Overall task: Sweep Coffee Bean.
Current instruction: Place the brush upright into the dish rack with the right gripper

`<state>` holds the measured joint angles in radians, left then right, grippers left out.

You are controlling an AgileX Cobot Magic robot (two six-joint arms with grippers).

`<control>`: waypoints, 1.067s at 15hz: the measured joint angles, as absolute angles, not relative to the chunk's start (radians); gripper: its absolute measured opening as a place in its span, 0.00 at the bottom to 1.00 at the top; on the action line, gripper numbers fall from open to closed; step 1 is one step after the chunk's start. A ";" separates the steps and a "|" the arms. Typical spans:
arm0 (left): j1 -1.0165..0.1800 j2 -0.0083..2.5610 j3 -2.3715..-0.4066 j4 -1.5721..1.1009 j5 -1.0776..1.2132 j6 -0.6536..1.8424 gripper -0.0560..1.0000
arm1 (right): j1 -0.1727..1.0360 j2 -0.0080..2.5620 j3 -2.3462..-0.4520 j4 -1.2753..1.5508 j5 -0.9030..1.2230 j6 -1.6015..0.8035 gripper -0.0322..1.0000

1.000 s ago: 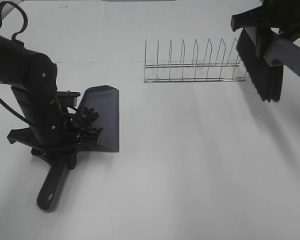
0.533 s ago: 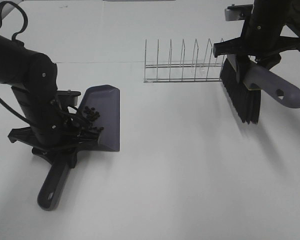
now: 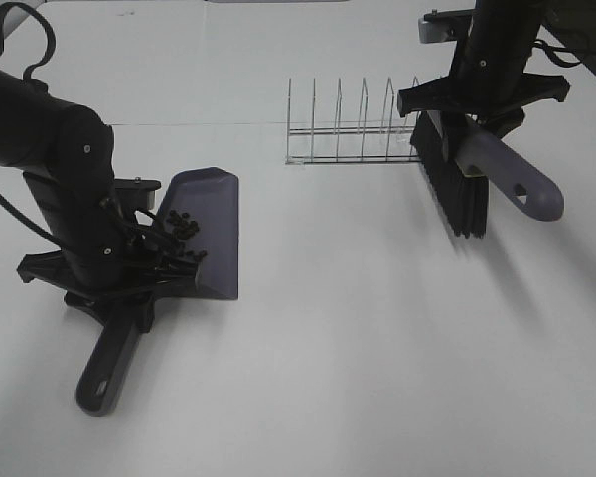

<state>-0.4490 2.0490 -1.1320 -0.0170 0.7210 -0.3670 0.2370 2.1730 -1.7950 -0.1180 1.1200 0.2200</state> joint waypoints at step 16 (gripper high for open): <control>-0.449 2.049 -1.132 -0.017 0.720 -0.358 0.38 | 0.233 2.439 -2.175 -0.203 1.115 0.227 0.34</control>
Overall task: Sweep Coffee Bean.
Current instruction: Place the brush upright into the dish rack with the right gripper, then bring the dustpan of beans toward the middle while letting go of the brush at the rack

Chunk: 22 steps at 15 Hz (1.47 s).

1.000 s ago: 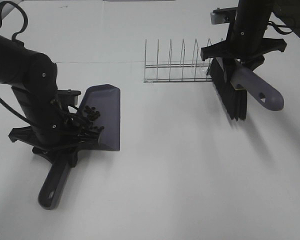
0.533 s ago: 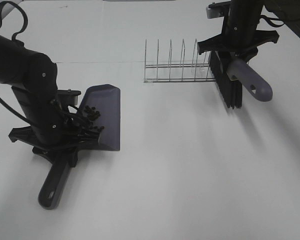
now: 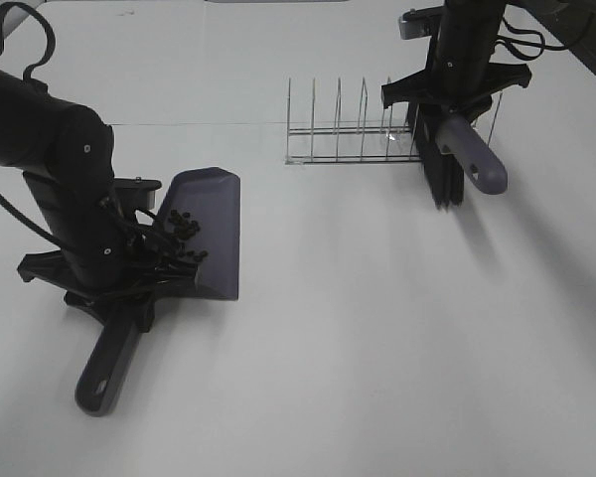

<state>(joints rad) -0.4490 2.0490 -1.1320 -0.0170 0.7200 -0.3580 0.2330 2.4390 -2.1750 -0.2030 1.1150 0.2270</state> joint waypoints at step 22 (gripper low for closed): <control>-0.449 2.049 -1.132 -0.017 0.719 -0.351 0.38 | 0.234 2.304 -2.183 -0.238 1.137 0.226 0.78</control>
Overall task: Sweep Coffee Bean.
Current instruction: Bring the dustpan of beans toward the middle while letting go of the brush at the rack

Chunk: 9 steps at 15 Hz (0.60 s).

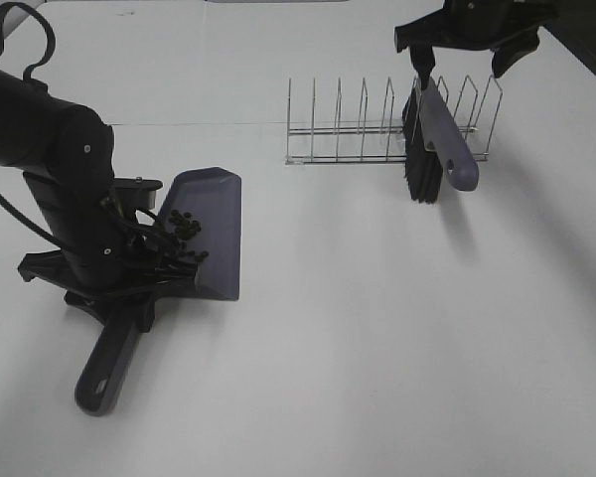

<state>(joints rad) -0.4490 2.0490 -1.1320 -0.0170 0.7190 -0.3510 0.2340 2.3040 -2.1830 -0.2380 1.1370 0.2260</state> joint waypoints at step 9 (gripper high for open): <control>-0.449 2.018 -1.206 -0.063 0.688 -0.364 0.38 | 0.304 2.089 -1.934 -0.028 1.216 0.117 0.76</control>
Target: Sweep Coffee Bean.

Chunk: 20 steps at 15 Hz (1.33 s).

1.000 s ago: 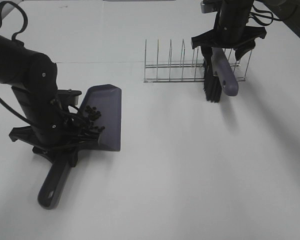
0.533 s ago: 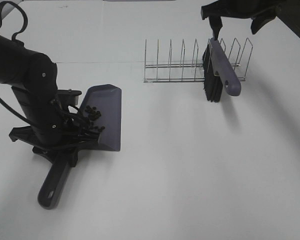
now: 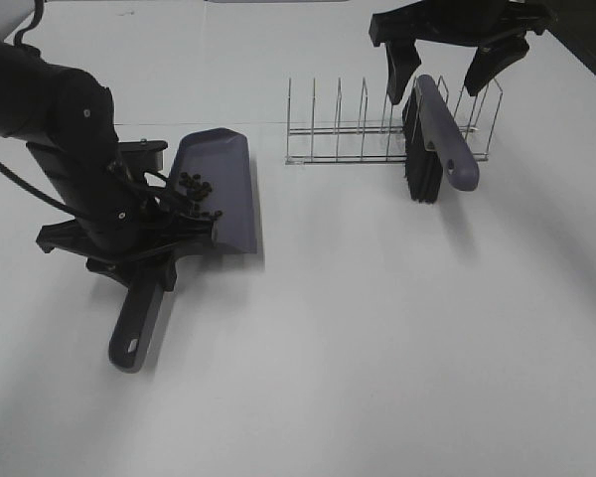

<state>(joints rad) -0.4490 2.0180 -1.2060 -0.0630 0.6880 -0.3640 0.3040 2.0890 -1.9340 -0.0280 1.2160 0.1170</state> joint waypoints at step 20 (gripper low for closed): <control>-0.449 1.890 -1.239 -0.052 0.835 -0.205 0.82 | 0.387 0.554 -0.711 -0.042 1.193 0.202 0.76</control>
<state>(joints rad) -0.4490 1.8900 -1.2390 -0.0520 0.8350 -0.2050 0.3870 0.5540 -0.7110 -0.0420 1.1930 0.2020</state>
